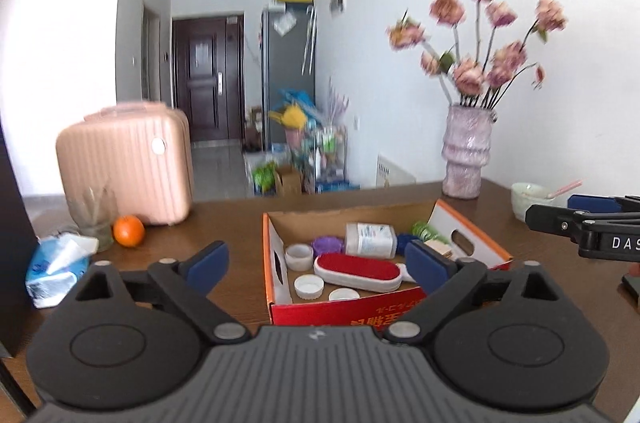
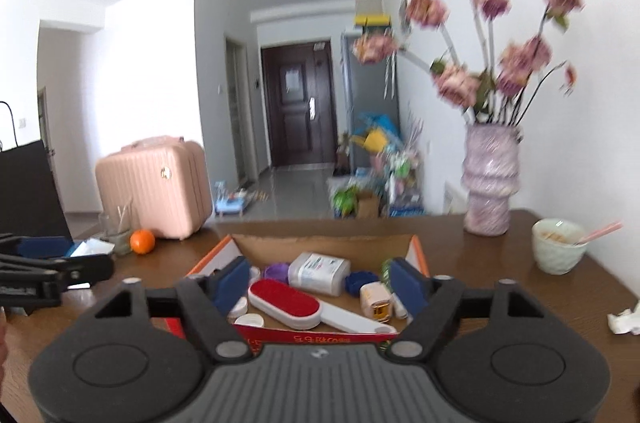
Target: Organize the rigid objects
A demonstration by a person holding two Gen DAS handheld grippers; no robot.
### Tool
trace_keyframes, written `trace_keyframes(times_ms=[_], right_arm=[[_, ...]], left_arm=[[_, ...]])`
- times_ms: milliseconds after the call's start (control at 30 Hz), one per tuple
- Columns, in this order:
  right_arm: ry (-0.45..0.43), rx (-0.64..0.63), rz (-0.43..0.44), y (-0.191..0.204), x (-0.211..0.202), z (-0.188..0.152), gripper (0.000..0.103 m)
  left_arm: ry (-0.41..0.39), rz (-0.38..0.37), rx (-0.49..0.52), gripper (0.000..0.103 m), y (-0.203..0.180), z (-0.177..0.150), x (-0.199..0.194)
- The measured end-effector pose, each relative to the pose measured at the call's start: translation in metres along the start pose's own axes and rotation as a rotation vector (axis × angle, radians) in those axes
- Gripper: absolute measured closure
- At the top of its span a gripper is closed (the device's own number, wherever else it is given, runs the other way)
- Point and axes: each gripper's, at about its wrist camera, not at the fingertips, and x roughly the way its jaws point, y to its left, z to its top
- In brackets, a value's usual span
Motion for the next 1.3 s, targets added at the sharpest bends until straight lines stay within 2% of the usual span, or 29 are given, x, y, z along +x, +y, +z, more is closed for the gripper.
trace_keyframes(times_ms=[100, 333, 533, 600, 700, 767, 867, 967, 1033, 1067, 1200, 1300], right_arm=[[-0.01, 0.009, 0.004, 0.0, -0.023, -0.012, 0.015], [0.002, 0.036, 0.015, 0.006, -0.063, -0.04, 0.012], [0.002, 0.003, 0.015, 0.021, -0.105, -0.074, 0.011], [0.003, -0.027, 0.01, 0.03, -0.124, -0.087, 0.01], [-0.014, -0.053, 0.014, 0.04, -0.158, -0.108, 0.007], [-0.013, -0.051, 0.016, 0.044, -0.179, -0.123, 0.005], [-0.003, -0.071, 0.021, 0.053, -0.216, -0.147, 0.003], [-0.001, -0.079, 0.042, 0.064, -0.237, -0.167, 0.0], [-0.004, -0.065, 0.052, 0.07, -0.243, -0.178, 0.0], [-0.005, -0.064, 0.056, 0.073, -0.244, -0.184, 0.0], [0.022, -0.064, 0.051, 0.081, -0.241, -0.194, 0.0], [0.012, -0.083, 0.055, 0.083, -0.242, -0.194, 0.0]], left_arm=[[-0.034, 0.001, 0.014, 0.004, -0.005, -0.011, -0.026], [-0.036, 0.016, -0.006, 0.004, -0.009, -0.036, -0.063], [-0.047, 0.021, -0.048, 0.001, -0.006, -0.066, -0.106], [-0.059, 0.018, -0.048, 0.0, -0.008, -0.079, -0.126], [-0.085, 0.053, -0.025, 0.0, -0.011, -0.1, -0.155], [-0.066, 0.096, -0.027, 0.0, -0.014, -0.119, -0.173], [-0.067, 0.106, -0.04, 0.0, -0.012, -0.147, -0.21], [-0.119, 0.098, 0.031, 0.0, -0.01, -0.165, -0.242], [-0.128, 0.14, 0.081, 0.0, -0.013, -0.17, -0.245], [-0.121, 0.158, 0.075, 0.0, -0.015, -0.173, -0.245], [-0.084, 0.138, -0.007, 0.0, -0.014, -0.177, -0.243], [-0.071, 0.126, -0.026, 0.0, -0.013, -0.175, -0.239]])
